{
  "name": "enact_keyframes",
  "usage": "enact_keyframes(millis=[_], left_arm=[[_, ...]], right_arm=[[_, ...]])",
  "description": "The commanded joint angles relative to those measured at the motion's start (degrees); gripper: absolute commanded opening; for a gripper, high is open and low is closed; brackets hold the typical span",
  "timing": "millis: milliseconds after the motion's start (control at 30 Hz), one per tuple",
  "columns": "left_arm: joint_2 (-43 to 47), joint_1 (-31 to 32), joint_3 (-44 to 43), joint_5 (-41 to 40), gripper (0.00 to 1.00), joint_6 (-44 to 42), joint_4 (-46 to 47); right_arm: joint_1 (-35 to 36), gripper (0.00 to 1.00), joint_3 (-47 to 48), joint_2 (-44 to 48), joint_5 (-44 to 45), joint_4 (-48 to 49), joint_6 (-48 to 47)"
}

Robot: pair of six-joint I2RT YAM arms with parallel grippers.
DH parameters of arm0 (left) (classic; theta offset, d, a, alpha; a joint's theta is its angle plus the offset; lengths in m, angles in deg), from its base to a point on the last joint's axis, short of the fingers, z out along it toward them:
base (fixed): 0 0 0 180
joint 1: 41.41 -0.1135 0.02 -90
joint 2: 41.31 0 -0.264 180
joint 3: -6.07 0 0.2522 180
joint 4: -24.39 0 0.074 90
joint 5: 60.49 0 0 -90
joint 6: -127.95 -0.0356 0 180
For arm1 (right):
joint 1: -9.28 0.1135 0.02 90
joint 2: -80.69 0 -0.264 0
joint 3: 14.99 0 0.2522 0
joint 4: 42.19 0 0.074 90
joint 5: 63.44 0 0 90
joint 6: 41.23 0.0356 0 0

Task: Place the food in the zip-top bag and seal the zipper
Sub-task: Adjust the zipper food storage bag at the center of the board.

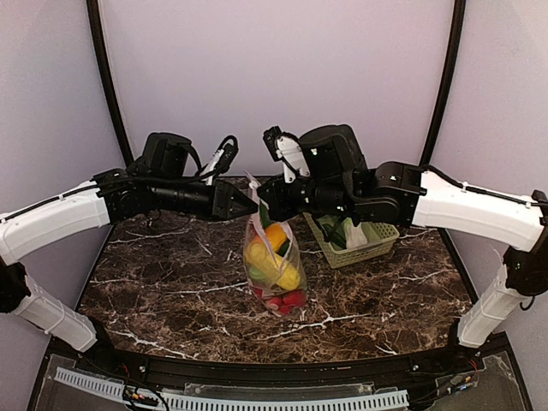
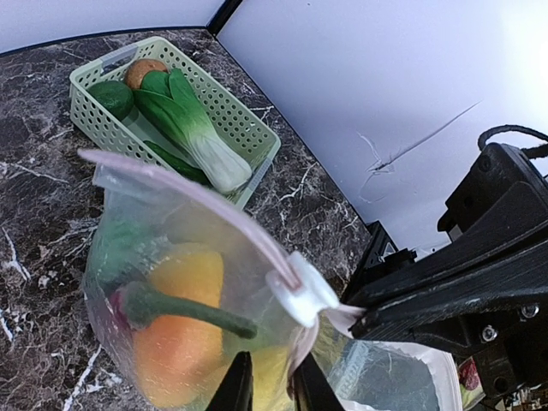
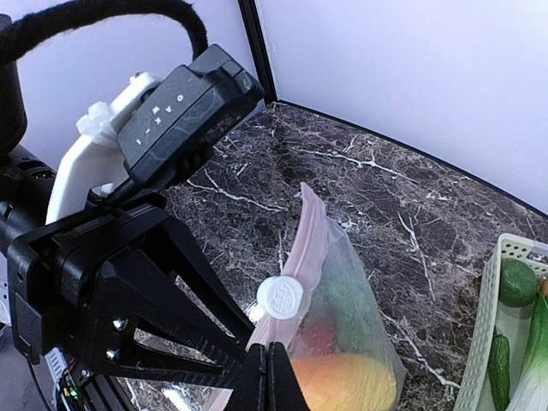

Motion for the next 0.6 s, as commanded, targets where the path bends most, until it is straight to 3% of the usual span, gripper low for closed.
enact_keyframes(millis=[0,167,567], left_arm=[[1.95,0.21,1.82,-0.95,0.13,0.24,-0.41],[2.97,0.2,1.66,-1.54,0.01,0.23,0.09],[4.47,-1.01,0.81,-3.59,0.01,-2.16,-3.67]], right_arm=[[0.55,0.0,-0.59,0.33,1.93,2.53,0.72],[0.64,0.0,-1.08,0.45,4.33,1.62,1.17],[0.47,0.0,-2.71,3.79,10.32,-1.01,1.43]])
